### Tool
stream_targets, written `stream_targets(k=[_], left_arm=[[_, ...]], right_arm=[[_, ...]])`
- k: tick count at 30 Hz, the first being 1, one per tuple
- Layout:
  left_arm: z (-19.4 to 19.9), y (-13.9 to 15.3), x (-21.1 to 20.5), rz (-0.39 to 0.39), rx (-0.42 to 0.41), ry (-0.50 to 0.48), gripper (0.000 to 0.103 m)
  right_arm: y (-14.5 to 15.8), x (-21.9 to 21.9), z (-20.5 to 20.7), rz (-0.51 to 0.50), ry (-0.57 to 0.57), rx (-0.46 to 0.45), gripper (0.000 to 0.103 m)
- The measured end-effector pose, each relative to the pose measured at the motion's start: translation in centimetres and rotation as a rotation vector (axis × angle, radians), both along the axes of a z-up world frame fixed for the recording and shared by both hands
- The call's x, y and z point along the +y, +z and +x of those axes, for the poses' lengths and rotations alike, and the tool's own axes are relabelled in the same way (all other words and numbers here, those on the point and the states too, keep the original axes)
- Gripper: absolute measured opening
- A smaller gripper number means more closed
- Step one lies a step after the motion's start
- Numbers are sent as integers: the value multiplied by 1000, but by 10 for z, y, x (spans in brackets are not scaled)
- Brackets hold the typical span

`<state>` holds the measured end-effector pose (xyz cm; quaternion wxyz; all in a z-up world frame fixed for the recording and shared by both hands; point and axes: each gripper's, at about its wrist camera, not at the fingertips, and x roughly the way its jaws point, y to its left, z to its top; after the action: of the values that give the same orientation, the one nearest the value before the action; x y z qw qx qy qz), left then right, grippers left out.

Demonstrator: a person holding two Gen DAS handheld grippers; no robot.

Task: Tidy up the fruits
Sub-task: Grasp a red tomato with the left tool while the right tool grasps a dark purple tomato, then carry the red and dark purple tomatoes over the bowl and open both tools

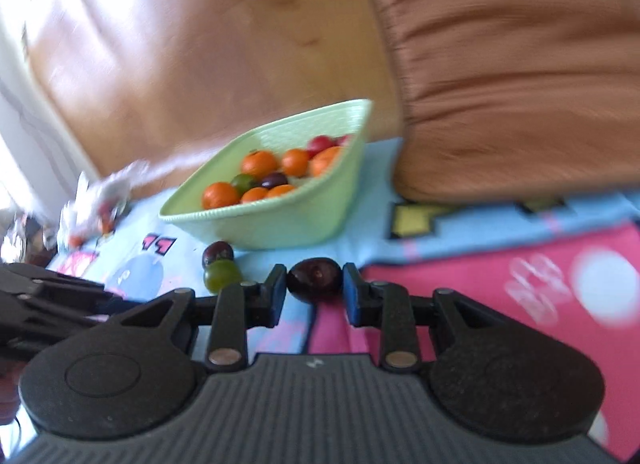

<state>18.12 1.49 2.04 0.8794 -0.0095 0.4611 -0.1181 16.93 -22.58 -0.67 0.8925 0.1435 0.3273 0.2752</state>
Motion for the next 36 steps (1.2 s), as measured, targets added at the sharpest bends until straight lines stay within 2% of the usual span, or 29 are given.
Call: stream_targets(k=[4,6,13,17,25,33,36], left_arm=[[-6,7,2,-31,-45,33,28],[-11,12,7,-64,-67,58,28],[-20,34,22,-158,-131,120,29],[-29,41,26,-196,-158,130,29],[-39,31,41,-294,-135,155,29],[-28,36,57,-358,-136,173,29],[-10,39,62,-371,-139,169,29]], right_arm=[[-3,-31,-41,86,-46,45,32],[-3,-35,-59,85,-44,26,32],[4,-15,-93,-69,-20,-88,32],[3,-7,-96,-150,-10,-145,33],[1,-8,-95,-145,-13,-141,33],[3,-14,-92,-71,-9,-128,32],[16,-13,-74,-7,-2,-141,32]])
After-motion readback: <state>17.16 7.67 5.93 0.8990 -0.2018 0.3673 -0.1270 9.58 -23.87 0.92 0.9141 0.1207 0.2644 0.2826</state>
